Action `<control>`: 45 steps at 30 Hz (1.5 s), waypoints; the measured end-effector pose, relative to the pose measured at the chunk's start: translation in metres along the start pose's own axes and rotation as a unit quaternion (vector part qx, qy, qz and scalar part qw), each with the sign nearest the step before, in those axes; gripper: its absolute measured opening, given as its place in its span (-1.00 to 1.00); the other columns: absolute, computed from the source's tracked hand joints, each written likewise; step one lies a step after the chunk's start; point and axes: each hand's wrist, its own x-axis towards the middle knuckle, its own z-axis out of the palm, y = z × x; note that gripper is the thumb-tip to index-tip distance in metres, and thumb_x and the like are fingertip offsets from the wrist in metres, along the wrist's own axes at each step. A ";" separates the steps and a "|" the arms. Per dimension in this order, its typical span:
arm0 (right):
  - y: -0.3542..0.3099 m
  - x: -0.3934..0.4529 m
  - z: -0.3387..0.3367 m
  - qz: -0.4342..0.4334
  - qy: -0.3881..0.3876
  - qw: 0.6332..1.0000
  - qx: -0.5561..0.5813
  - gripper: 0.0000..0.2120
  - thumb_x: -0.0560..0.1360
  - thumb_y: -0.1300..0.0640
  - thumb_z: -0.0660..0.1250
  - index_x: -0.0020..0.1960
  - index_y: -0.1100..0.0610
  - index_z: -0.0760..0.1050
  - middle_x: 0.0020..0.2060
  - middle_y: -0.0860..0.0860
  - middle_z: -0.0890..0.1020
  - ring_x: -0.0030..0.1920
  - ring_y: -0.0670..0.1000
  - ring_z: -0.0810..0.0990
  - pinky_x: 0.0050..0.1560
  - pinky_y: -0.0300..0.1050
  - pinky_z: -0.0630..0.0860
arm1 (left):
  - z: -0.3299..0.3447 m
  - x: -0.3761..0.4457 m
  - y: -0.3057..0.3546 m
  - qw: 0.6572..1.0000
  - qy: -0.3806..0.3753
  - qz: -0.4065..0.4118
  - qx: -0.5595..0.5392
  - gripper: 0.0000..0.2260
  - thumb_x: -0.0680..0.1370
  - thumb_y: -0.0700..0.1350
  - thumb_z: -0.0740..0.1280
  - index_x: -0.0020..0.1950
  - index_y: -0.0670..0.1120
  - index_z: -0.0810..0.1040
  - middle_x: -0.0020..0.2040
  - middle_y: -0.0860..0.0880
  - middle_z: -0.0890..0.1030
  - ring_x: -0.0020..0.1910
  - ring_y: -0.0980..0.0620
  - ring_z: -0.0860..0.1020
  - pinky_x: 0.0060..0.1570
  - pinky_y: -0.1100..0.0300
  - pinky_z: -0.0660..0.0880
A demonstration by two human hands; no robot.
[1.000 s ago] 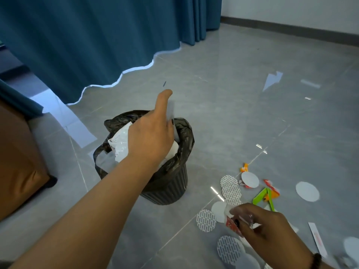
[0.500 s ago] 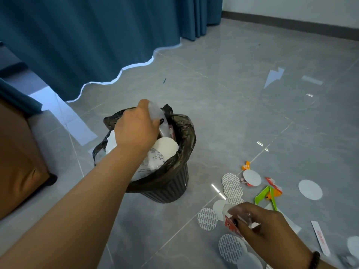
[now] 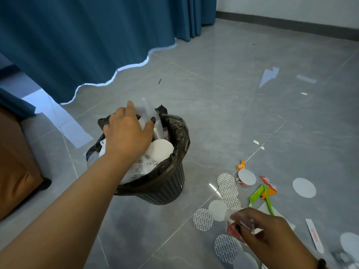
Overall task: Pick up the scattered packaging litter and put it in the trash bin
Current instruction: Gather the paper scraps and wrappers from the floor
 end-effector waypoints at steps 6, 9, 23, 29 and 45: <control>-0.007 -0.001 -0.006 0.021 0.018 1.000 -0.001 -0.65 0.45 0.09 0.41 -0.17 -0.35 0.35 -0.28 -0.43 0.42 -0.32 -0.32 0.49 -0.28 -0.61 0.38 | -0.010 -0.005 0.004 0.999 0.015 0.010 -0.043 -0.36 0.54 0.08 0.28 0.54 -0.03 0.10 0.41 -0.10 0.36 0.40 -0.14 0.31 0.37 -0.19 0.25; -0.005 0.000 -0.003 0.017 0.013 1.000 0.019 -0.62 0.42 0.14 0.43 -0.19 -0.37 0.46 -0.33 -0.43 0.53 -0.25 -0.32 0.57 -0.22 -0.55 0.45 | -0.016 -0.010 0.007 0.998 0.022 0.014 -0.051 -0.42 0.54 0.06 0.30 0.50 -0.01 0.20 0.40 -0.07 0.37 0.38 -0.12 0.34 0.37 -0.18 0.26; -0.020 0.003 -0.039 0.032 0.060 0.899 0.432 -0.55 0.21 0.09 0.57 0.02 0.26 0.60 -0.12 0.19 0.70 -0.11 0.14 0.67 -0.18 -0.08 0.62 | 0.006 -0.135 0.037 0.937 0.079 0.269 -0.207 -0.82 0.48 -0.19 0.28 0.03 -0.09 0.62 0.06 0.02 0.59 0.11 0.06 0.52 0.13 0.13 0.45; -0.015 0.000 -0.024 0.027 0.072 0.876 0.476 -0.61 0.22 0.10 0.53 -0.03 0.27 0.60 -0.10 0.25 0.68 -0.12 0.19 0.63 -0.02 0.07 0.55 | 0.057 -0.183 0.054 0.843 -0.272 -0.111 -0.452 -0.67 0.50 -0.13 0.40 0.16 0.18 0.43 0.09 0.21 0.58 -0.06 0.21 0.61 -0.08 0.29 0.54; -0.024 -0.013 -0.017 0.143 0.093 0.924 0.341 -0.58 0.29 0.12 0.51 0.11 -0.03 0.51 -0.01 -0.08 0.60 -0.10 -0.05 0.62 -0.19 -0.17 0.57 | 0.060 -0.185 0.047 0.717 -0.275 -0.294 -0.570 -0.64 0.18 -0.03 0.45 -0.05 -0.05 0.61 -0.15 -0.02 0.72 -0.17 -0.01 0.69 -0.20 0.12 0.61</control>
